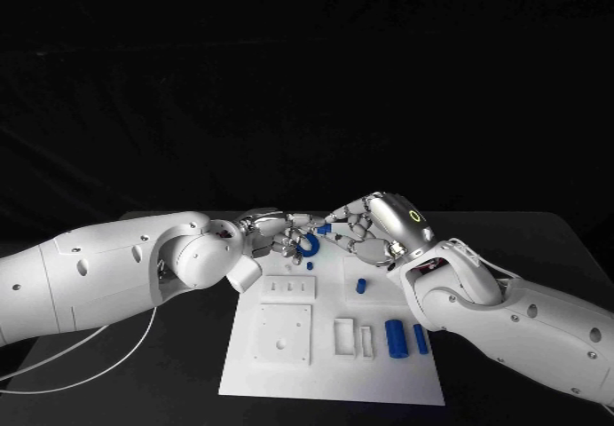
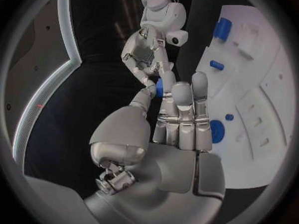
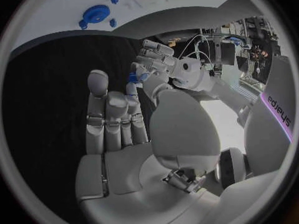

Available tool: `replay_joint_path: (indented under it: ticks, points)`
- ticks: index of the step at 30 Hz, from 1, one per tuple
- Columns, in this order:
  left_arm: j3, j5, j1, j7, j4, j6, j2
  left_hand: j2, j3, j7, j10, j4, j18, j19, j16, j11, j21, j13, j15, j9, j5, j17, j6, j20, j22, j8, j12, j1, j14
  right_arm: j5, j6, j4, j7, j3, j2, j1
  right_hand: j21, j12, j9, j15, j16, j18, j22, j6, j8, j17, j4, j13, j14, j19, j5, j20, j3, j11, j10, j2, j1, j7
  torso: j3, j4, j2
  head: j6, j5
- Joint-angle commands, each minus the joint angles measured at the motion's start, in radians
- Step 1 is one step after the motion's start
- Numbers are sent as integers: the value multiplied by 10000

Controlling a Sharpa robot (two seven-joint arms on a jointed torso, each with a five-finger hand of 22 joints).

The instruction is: Assemble the parts on the task board

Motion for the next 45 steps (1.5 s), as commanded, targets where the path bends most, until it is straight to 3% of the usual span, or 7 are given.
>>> replay_joint_path:
  ticks: [1,12,21,34,37,45]
  points:
    - [5,8,-1,52,28,313,17,42,237,-929,411,-187,-101,28,-5,-149,26,-3,-134,2760,52,20,1230,-48,18,33,40,-101,198,-206,-112,2,-21,6,16,-9,-3,11,10,-82,12,-84,13,63,-28,23,-32,13,-13,402,-61,-72,-60,-58,31,-39,47,-16,1,-6,3,-2,5]
    - [5,5,-3,37,19,388,25,46,299,-935,410,-212,-98,37,36,-158,35,10,-143,2813,77,62,1244,-55,42,39,95,-133,208,-241,-133,-3,36,5,36,-23,-45,-58,2,-90,-23,-89,-6,33,-29,34,-52,-15,-18,401,-57,-84,-239,-55,10,-8,114,-7,-11,5,-5,-3,-21]
    - [5,-19,-3,4,20,451,22,31,355,-940,409,-243,-97,42,71,-166,43,18,-148,2872,99,94,1243,-60,65,37,133,-165,205,-335,-119,-11,55,4,47,-26,26,-43,-10,-88,-20,-68,119,123,-33,76,-339,19,-17,384,-73,-82,529,-58,45,40,97,16,-11,1,0,3,-20]
    - [5,-60,-10,-38,1,596,26,20,426,-942,409,-268,-94,36,101,-169,44,25,-152,2945,108,117,1240,-63,90,37,164,-204,200,-317,-52,-55,190,4,56,-30,137,31,-11,-96,69,-75,335,433,-20,185,-319,135,-10,365,-92,-88,1142,-88,114,404,-45,4,-7,-1,-3,-11,-23]
    - [5,-72,-13,-48,-2,618,30,16,440,-941,409,-275,-94,35,105,-169,44,25,-152,2958,109,120,1237,-63,95,36,167,-210,198,-289,-66,-53,226,4,64,-33,151,44,-11,-103,82,-85,351,464,-23,202,-262,151,-7,375,-100,-93,1064,-98,129,398,-138,-20,-6,-4,-2,-10,-23]
    - [4,-139,-21,-102,-23,627,26,16,440,-941,409,-275,-94,35,105,-169,44,25,-152,2958,109,120,1237,-63,95,36,167,-210,198,-156,-155,-40,340,4,76,-38,135,94,-30,-137,125,-140,324,545,-29,267,121,219,10,421,-69,-123,55,-139,169,485,-154,-133,3,5,-1,-13,-28]
